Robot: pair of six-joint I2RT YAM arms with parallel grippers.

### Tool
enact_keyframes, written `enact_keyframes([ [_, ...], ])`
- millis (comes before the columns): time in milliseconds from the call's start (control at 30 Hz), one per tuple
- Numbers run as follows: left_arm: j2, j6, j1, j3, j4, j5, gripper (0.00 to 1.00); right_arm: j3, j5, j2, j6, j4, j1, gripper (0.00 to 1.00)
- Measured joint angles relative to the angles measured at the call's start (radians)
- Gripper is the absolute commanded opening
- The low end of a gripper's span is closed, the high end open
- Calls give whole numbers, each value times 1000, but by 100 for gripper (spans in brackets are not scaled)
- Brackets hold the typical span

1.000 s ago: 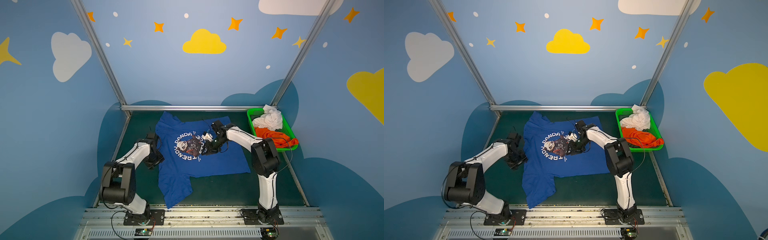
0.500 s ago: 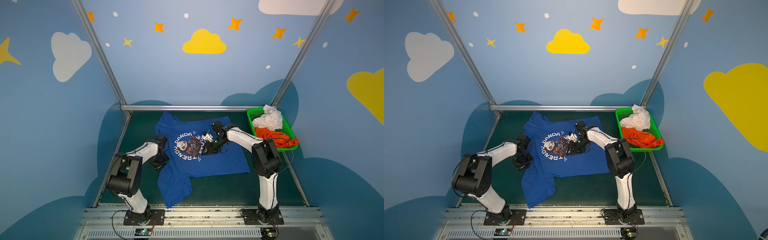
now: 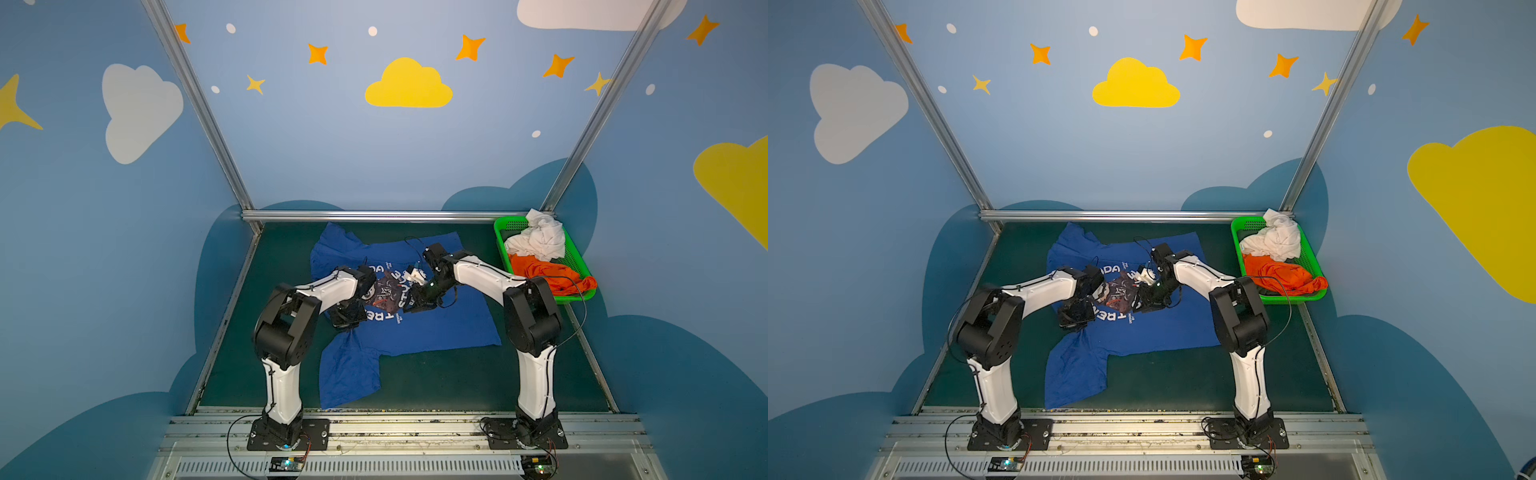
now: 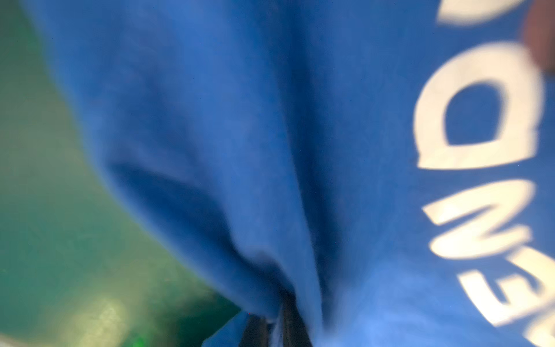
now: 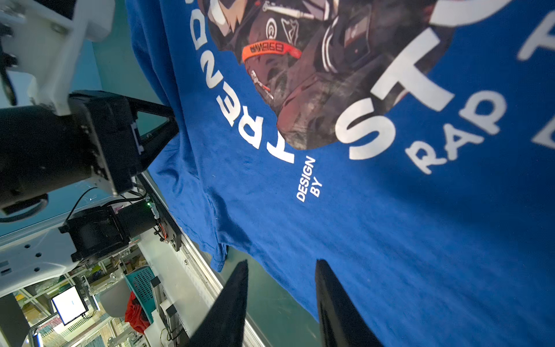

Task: Fold and stack the t-shirts

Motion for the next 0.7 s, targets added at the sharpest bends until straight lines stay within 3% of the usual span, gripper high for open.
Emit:
enact_keyframes([
  [100, 25, -3, -33, 39, -19, -2, 33, -10, -1, 0, 3, 4, 0, 39],
  [233, 64, -8, -77, 106, -36, -2, 39, -20, -1, 0, 5, 6, 0, 39],
  [333, 85, -5, -102, 145, -46, -11, 60, -20, -2, 0, 8, 9, 0, 39],
  [533, 78, -16, -124, 166, -72, -51, 85, -20, -8, 0, 8, 14, 0, 39],
  [700, -29, -31, -123, 147, -77, -98, 89, -20, -15, 0, 10, 14, 0, 39],
])
